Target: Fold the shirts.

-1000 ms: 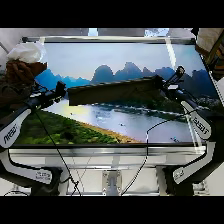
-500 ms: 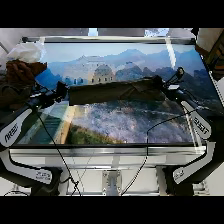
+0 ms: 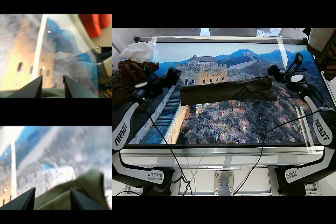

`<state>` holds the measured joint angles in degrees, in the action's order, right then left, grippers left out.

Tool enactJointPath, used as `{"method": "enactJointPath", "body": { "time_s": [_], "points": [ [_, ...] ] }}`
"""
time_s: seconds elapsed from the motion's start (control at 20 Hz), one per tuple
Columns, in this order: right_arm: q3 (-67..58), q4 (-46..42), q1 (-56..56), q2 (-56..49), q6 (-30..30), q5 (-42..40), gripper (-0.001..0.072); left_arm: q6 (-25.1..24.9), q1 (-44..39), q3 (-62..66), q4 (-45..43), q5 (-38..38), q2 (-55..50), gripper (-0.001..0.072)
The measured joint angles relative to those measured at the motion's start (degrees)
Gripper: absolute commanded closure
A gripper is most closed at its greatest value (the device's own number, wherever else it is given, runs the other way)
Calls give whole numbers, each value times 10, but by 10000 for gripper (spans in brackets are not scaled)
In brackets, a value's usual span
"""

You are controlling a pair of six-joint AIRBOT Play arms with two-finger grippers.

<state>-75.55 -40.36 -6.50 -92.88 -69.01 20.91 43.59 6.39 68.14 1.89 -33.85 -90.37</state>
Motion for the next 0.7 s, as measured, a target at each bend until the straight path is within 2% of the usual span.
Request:
{"method": "enactJointPath", "body": {
  "time_s": [0.1, 0.15, 0.35, 0.55, 0.7],
  "points": [
    [-25, -51, -28, 32, 0, 47, 207, -1, -2, 57, -21, -40, 6, 482],
    [-37, -73, -44, 43, 0, 76, 206, 6, -6, 90, -41, -60, 8, 482],
    [-75, -121, -124, 69, 0, 192, 207, 78, -36, 212, -188, -106, 11, 482],
    [-87, -127, -205, 60, 0, 303, 208, 174, -73, 282, -363, -121, 12, 482],
    [-90, -90, -249, 23, 0, 384, 208, 212, -87, 299, -437, -129, 12, 483]
  ]
}}
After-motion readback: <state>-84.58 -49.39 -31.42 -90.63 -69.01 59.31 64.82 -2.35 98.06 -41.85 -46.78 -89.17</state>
